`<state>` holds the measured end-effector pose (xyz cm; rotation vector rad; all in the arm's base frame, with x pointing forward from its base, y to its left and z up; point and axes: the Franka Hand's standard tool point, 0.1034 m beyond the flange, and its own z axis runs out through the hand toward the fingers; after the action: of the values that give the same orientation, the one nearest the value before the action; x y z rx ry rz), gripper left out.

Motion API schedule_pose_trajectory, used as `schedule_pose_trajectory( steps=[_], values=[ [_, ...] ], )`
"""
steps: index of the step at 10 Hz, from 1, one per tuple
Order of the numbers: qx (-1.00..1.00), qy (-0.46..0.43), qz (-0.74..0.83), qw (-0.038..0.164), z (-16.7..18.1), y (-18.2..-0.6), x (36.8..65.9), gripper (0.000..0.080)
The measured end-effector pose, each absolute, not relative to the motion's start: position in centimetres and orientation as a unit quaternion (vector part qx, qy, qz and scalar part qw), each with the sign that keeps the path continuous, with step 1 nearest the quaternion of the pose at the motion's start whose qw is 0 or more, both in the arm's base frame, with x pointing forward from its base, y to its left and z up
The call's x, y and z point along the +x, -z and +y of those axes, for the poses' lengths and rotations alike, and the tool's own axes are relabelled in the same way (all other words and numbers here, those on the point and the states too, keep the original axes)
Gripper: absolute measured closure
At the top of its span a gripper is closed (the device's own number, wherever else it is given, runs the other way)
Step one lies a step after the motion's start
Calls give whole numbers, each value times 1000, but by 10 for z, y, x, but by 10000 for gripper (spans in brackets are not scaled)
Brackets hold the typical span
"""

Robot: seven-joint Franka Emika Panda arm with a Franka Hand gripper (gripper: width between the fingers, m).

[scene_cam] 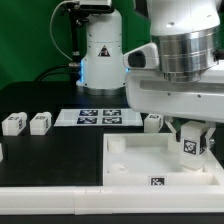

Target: Assemble one leg

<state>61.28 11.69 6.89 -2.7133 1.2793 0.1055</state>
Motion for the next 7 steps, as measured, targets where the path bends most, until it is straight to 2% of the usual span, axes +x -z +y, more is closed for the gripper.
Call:
schedule_pose_trajectory(
  steps=[2, 5, 6, 7],
  values=[
    [-854, -42, 515, 67, 117, -69, 614, 505],
    [-869, -39, 489, 69, 121, -69, 613, 492],
    [-877, -38, 474, 69, 128, -68, 611, 319],
    [-914, -34, 398, 69, 131, -69, 610, 319]
  ],
)
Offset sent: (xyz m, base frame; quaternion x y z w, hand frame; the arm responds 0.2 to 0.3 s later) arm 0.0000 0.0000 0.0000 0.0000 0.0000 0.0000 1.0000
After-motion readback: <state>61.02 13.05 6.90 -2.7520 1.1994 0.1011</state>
